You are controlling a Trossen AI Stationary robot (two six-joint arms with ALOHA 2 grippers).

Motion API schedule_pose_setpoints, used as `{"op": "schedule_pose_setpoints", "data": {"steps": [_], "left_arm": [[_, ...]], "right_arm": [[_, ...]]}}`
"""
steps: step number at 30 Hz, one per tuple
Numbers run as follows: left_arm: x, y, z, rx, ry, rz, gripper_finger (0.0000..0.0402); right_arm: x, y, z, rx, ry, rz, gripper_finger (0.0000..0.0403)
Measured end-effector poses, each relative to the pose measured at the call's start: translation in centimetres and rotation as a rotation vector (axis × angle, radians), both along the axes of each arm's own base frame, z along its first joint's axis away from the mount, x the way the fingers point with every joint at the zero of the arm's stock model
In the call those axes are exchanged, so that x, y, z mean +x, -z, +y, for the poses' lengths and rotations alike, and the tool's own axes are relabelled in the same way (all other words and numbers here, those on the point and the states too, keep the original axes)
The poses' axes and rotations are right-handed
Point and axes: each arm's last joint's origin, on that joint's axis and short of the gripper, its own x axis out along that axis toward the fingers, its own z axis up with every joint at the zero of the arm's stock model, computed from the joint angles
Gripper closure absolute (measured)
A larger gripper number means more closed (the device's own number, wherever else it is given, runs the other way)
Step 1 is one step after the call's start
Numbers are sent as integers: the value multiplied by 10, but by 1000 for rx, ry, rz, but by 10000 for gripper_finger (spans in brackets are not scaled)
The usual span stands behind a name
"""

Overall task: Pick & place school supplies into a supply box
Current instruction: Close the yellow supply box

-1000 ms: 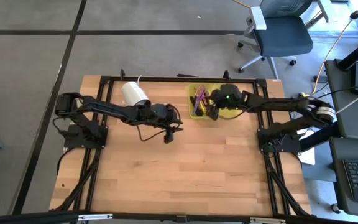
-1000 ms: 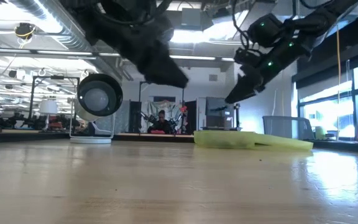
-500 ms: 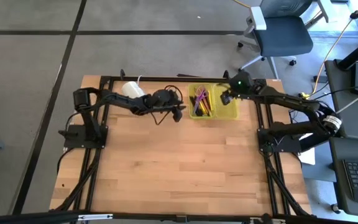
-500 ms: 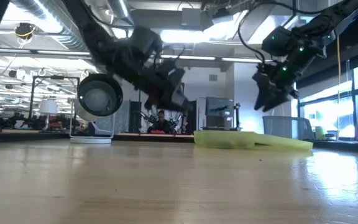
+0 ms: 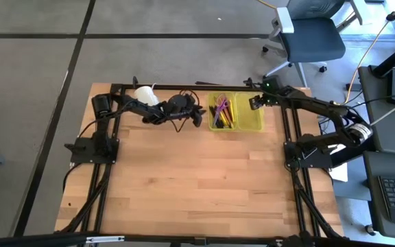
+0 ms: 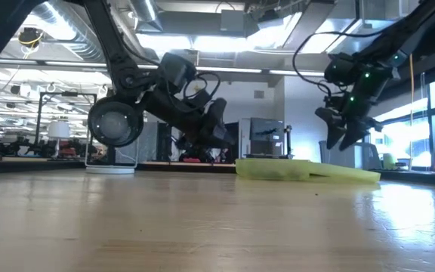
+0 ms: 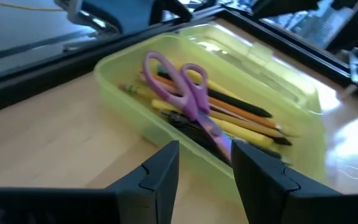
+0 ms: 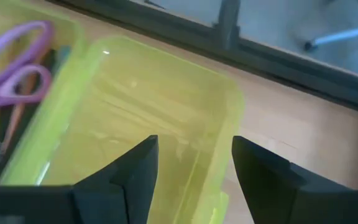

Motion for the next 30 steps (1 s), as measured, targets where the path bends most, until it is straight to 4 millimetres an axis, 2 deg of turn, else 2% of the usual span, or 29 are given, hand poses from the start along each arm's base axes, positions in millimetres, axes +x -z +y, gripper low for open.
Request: {"op": "schedule_pose_setpoints", "data": {"steps": [3,8,15,21,27,30], "left_arm": [[0,0,1,28,-18,18,263],[1,4,-6,171,122,123,263],[-1,8,-6,242,226,198,267],[4,2,2,263,270,252,303],[14,-10,9,285,293,300,345],[17,-1,15,264,299,353,370]], "right_arm": [[-1,5,-1,0,29,60,195],[-3,7,1,9,-3,116,195],[-8,12,7,91,2,167,195],[-8,6,7,131,71,154,195],[-7,-5,6,153,-8,216,195],[-8,-3,8,194,-65,261,195]]}}
